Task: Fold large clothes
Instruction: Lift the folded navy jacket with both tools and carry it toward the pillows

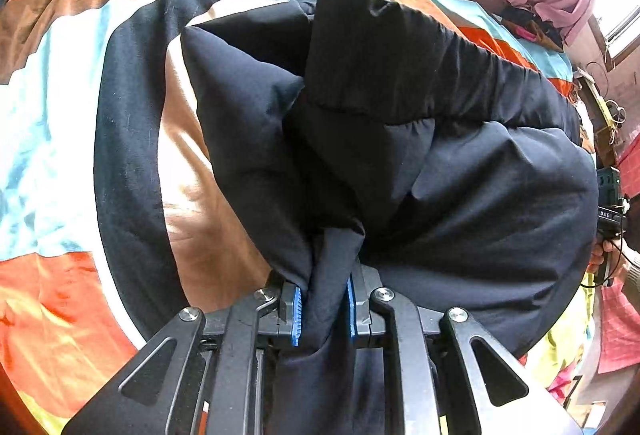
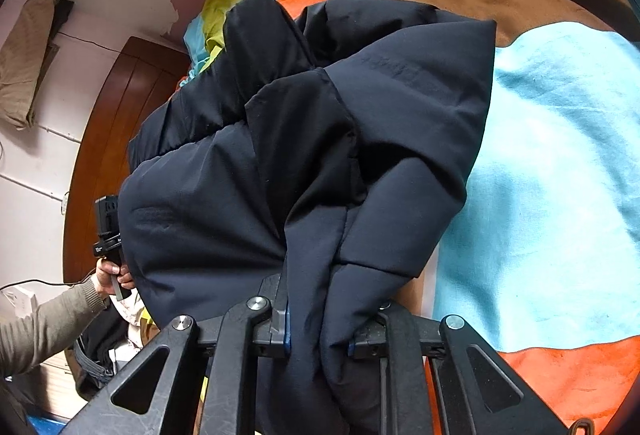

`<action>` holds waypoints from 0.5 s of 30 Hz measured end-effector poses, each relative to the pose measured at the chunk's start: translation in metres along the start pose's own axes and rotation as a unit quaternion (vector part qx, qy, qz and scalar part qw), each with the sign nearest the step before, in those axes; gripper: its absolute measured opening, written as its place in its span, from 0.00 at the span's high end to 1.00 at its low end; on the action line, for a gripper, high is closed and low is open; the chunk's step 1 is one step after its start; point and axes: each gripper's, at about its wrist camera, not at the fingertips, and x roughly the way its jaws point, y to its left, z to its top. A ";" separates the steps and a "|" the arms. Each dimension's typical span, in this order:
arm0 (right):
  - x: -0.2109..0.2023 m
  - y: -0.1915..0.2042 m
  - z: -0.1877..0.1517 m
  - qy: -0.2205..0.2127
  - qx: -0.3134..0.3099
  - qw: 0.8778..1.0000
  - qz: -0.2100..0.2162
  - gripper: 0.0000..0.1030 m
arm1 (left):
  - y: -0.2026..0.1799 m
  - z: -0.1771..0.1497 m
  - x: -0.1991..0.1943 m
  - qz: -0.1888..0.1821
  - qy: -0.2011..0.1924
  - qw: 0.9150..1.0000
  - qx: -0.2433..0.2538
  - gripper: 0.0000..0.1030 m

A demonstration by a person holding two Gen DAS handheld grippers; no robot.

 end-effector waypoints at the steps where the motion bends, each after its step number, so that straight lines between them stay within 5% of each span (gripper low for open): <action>1: 0.000 0.000 0.000 -0.001 -0.001 1.000 0.001 0.84 | -0.001 -0.004 -0.003 -0.001 0.000 1.000 0.000 0.87; 8: -0.007 -0.009 -0.005 0.004 0.020 1.000 0.004 0.79 | -0.004 -0.005 0.003 0.009 0.007 1.000 -0.002 0.78; 10: -0.006 -0.014 -0.003 0.009 0.028 0.999 0.014 0.72 | -0.003 -0.004 0.011 0.016 0.015 1.000 -0.006 0.66; 13: 0.002 -0.024 -0.001 0.024 0.051 0.998 0.009 0.44 | 0.003 0.000 0.023 0.020 0.021 0.999 -0.024 0.40; 15: 0.010 -0.026 0.000 0.031 0.050 0.998 0.002 0.32 | 0.012 0.002 0.033 0.029 0.022 0.998 -0.042 0.16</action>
